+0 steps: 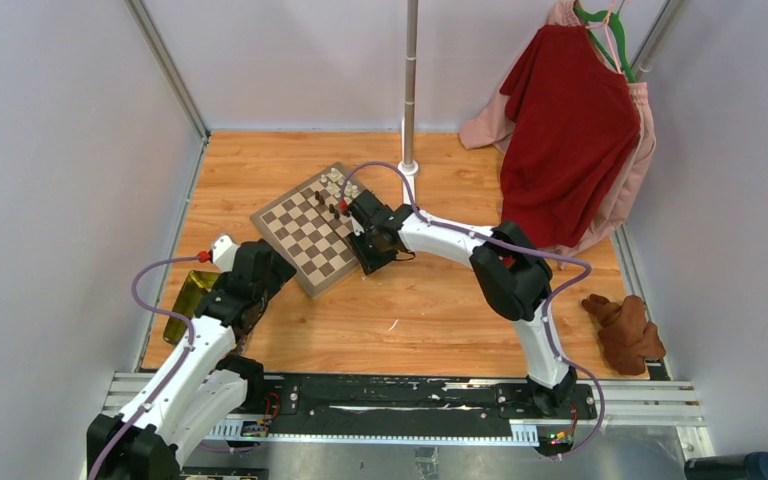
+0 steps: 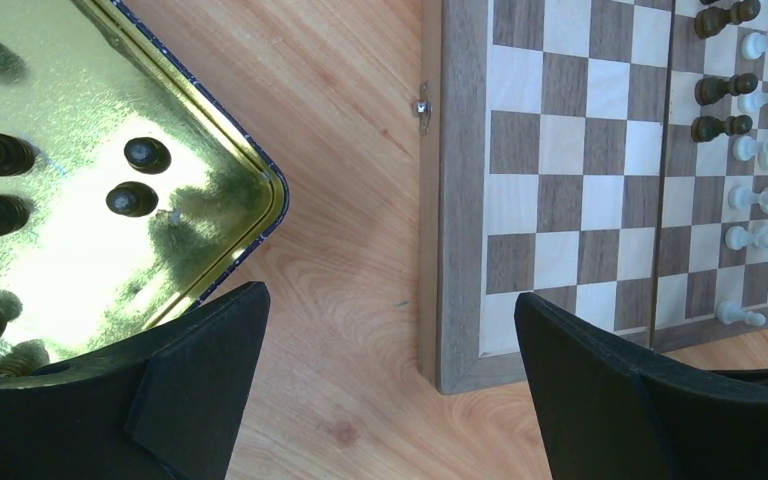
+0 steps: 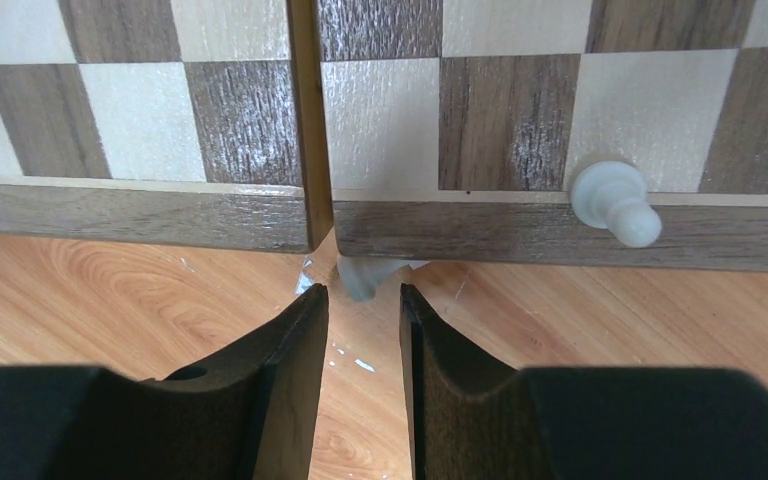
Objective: Set up the chess pieces on the board
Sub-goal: Pick up the chess piece from the center of the board.
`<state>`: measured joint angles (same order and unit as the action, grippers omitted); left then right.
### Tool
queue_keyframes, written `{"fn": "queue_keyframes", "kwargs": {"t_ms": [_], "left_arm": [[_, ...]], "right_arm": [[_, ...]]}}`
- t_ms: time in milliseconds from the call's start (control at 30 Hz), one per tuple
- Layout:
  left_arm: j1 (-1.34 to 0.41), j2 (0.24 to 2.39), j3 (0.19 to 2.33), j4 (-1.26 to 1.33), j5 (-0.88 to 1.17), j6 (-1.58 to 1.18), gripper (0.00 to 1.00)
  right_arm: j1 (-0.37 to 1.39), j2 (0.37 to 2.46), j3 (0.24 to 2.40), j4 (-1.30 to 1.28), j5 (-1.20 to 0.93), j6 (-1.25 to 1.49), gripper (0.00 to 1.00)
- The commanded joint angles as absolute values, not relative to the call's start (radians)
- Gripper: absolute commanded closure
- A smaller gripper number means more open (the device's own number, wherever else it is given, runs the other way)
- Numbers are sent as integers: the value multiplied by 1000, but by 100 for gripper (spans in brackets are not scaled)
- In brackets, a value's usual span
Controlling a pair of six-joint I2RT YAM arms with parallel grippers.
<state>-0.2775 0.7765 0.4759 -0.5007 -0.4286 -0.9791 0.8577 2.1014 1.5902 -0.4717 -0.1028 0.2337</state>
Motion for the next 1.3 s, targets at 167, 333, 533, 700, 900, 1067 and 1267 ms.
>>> {"fn": "queue_keyframes", "kwargs": {"t_ms": [167, 333, 533, 700, 900, 1067, 1267], "left_arm": [[-282, 768, 456, -477, -429, -968, 0], [-282, 773, 450, -469, -425, -969, 0], [-282, 780, 448, -459, -421, -972, 0], [-282, 782, 446, -457, -418, -978, 0], [-282, 772, 440, -459, -413, -988, 0], [-282, 758, 433, -462, -408, -998, 0], [-282, 742, 440, -477, -408, -993, 0]], "right_arm": [[873, 2152, 1610, -479, -71, 192, 65], [873, 2154, 1617, -477, -59, 175, 71], [874, 2144, 1604, -477, -47, 167, 85], [877, 2124, 1588, -479, -35, 153, 92], [883, 2078, 1552, -480, -9, 134, 98], [884, 2035, 1528, -480, -1, 124, 100], [893, 1983, 1502, -485, 45, 110, 100]]}}
